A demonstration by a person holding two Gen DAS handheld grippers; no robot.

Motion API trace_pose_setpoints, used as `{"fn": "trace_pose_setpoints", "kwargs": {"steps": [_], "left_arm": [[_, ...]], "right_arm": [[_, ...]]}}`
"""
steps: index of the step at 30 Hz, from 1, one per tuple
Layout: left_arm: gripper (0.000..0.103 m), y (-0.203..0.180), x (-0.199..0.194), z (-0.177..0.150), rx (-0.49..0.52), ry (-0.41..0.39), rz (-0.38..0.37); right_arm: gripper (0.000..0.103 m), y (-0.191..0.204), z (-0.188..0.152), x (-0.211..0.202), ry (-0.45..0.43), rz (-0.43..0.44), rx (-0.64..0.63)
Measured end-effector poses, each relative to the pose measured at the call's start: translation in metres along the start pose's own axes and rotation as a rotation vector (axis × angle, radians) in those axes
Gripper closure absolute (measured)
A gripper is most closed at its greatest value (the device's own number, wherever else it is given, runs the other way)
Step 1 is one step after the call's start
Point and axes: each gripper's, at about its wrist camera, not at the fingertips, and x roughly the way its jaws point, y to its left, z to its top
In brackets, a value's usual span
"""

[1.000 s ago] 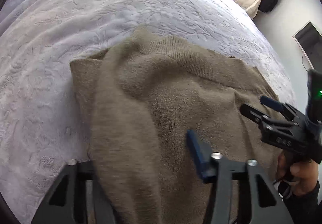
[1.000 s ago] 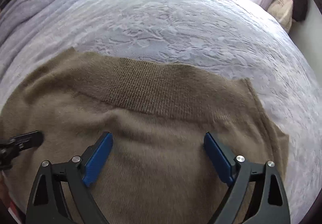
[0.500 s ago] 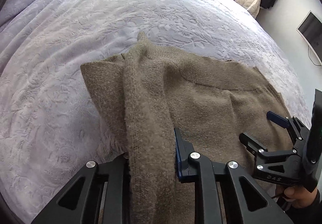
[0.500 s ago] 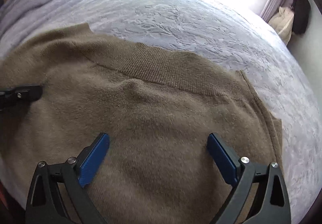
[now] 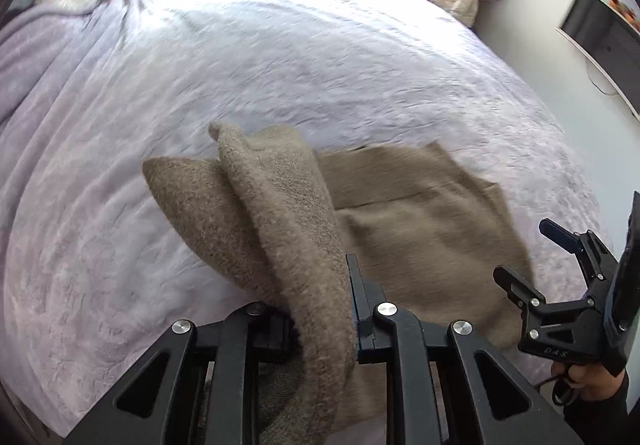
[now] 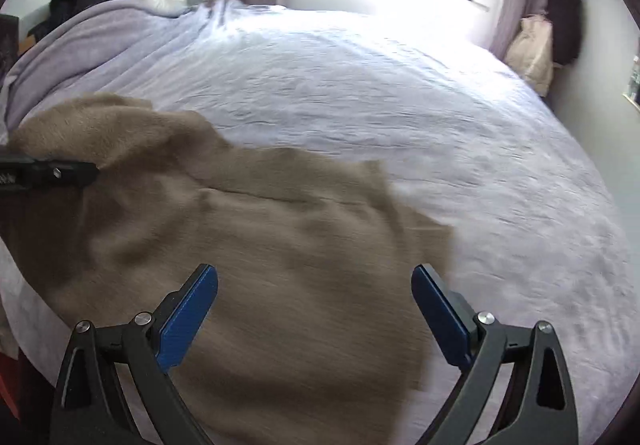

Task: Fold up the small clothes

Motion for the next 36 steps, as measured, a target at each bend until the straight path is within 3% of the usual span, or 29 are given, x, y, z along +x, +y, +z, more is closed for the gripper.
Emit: {"fn": "trace_pose_setpoints", "kwargs": {"steps": [4, 10, 14, 16, 19, 20, 21, 23, 26, 30, 33, 36], "left_arm": [[0.084, -0.062, -0.005, 0.014, 0.093, 0.005, -0.063], [0.088, -0.158, 0.048, 0.022, 0.244, 0.094, -0.107], [0.088, -0.187, 0.102, 0.008, 0.278, 0.193, -0.103], [0.088, -0.188, 0.104, 0.004, 0.288, 0.192, -0.11], [0.084, -0.178, 0.091, 0.007, 0.283, 0.191, -0.133], [0.067, -0.175, 0.088, 0.01, 0.272, 0.198, -0.143], [0.035, -0.172, 0.084, 0.012, 0.254, 0.2, -0.148], [0.015, -0.165, 0.07, 0.014, 0.225, 0.163, -0.168], [0.015, -0.16, 0.049, 0.016, 0.241, 0.132, -0.214], [0.015, -0.144, 0.035, 0.014, 0.268, 0.066, -0.136], [0.015, -0.112, 0.036, 0.005, 0.227, 0.057, -0.085], [0.015, -0.076, 0.038, -0.008, 0.153, 0.058, -0.101]], "right_arm": [[0.005, -0.05, -0.024, -0.02, -0.019, -0.109, 0.07], [0.005, -0.1, -0.061, -0.029, 0.01, -0.097, 0.164], [0.005, -0.11, -0.088, -0.038, 0.015, -0.023, 0.207], [0.005, -0.108, -0.094, -0.05, -0.01, 0.043, 0.209], [0.005, -0.104, -0.094, -0.059, -0.059, 0.229, 0.211], [0.005, -0.102, -0.092, -0.06, -0.071, 0.302, 0.22], [0.005, -0.1, -0.089, -0.06, -0.079, 0.346, 0.227], [0.005, -0.094, -0.084, -0.062, -0.094, 0.412, 0.238], [0.005, -0.083, -0.074, -0.059, -0.095, 0.497, 0.237], [0.005, -0.071, -0.068, -0.048, -0.056, 0.585, 0.262], [0.005, -0.068, -0.061, -0.04, -0.026, 0.638, 0.287], [0.005, -0.073, -0.058, -0.034, 0.0, 0.697, 0.345]]}}
